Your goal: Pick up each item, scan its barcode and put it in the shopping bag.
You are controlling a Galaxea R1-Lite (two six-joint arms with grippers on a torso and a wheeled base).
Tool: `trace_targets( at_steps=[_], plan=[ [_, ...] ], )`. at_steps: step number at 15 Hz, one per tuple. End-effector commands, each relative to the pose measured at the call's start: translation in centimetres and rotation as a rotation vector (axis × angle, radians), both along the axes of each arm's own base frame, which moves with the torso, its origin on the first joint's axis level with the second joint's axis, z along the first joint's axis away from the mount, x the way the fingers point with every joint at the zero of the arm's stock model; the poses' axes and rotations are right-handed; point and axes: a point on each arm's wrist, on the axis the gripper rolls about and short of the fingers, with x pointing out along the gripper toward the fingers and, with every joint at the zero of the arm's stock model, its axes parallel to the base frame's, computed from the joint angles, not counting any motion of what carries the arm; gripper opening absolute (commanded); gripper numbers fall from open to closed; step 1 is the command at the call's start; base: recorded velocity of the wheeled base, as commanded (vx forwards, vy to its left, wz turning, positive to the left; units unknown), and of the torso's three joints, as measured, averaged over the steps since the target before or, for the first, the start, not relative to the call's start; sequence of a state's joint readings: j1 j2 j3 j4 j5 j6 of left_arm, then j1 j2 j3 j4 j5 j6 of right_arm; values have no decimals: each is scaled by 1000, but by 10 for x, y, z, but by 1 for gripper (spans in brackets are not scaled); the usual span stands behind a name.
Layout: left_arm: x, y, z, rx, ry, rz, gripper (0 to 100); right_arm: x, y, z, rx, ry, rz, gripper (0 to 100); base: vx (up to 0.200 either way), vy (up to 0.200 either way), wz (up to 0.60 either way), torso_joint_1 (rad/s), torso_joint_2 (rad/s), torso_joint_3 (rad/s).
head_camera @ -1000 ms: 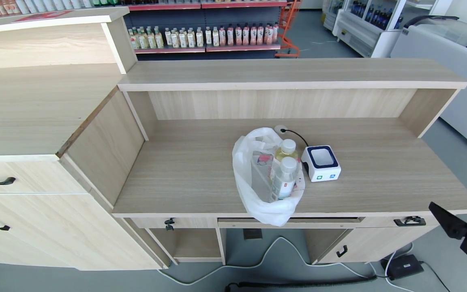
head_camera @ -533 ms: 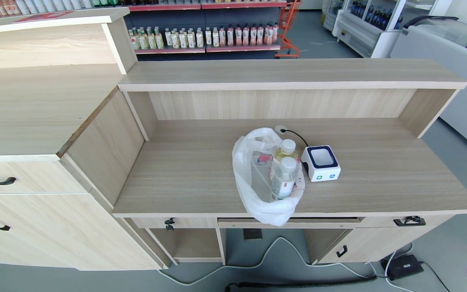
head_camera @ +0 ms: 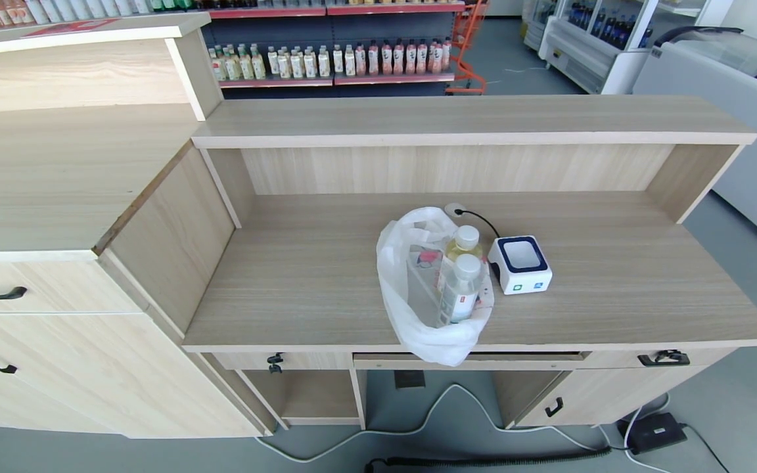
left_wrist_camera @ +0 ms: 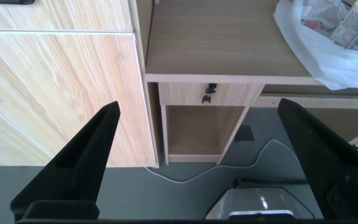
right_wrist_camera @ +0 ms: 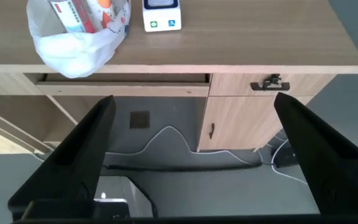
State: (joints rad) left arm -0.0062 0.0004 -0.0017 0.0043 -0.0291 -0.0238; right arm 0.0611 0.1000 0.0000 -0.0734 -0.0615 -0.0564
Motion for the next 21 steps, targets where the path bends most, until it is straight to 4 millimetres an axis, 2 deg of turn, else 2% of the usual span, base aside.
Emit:
trace_targets(
  at_steps=[1,4,7,10,21],
  plan=[
    [0,0,0,-1,0,0,100,-2,0,0,-1,-20,2,100,0,0,0,0,0,0],
    [0,0,0,-1,0,0,100,-6,2,-1,4,-71,-65,100,0,0,0,0,0,0],
    [0,0,0,-1,0,0,100,-9,2,-2,-29,-103,-22,100,0,0,0,0,0,0],
    [0,0,0,-1,0,0,100,-8,1,-4,39,-84,-31,100,0,0,0,0,0,0],
    [0,0,0,-1,0,0,100,-8,1,-8,36,-39,-30,100,0,0,0,0,0,0]
  ],
)
